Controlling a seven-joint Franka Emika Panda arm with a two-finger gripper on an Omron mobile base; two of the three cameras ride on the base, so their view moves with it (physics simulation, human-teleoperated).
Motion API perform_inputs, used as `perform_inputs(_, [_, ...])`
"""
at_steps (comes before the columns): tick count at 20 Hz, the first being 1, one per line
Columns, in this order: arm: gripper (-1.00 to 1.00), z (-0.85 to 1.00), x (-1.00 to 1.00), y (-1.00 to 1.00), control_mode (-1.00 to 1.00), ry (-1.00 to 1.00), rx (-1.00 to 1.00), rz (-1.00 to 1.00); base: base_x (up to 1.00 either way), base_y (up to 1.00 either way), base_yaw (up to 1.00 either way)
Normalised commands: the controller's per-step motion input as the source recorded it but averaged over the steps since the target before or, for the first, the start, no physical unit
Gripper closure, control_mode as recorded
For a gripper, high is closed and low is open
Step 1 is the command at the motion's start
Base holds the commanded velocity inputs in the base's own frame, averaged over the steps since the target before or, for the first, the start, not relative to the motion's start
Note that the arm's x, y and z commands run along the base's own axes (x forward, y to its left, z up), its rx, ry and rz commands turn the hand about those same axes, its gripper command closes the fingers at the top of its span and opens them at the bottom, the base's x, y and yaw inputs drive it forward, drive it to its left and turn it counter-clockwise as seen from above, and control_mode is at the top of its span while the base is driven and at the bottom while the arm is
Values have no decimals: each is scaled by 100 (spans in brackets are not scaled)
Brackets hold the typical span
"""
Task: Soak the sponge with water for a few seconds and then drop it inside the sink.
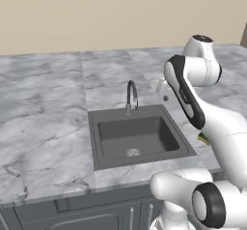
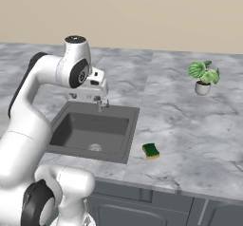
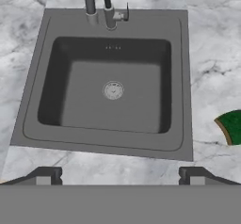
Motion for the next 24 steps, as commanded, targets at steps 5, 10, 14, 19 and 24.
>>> perform_inputs(5, [-100, 0, -50, -2, -100, -3, 0, 3, 0, 0, 0])
perform_inputs(10, [-100, 0, -45, -10, -100, 0, 0, 3, 0, 0, 0])
perform_inputs(14, [-100, 0, -19, -4, -100, -1, 0, 1, 0, 0, 0])
perform_inputs(19, [-100, 0, -15, -36, -100, 3, 0, 0, 0, 0, 0])
perform_inputs(24, [-100, 0, -1, -62, -100, 9, 0, 0, 0, 0, 0])
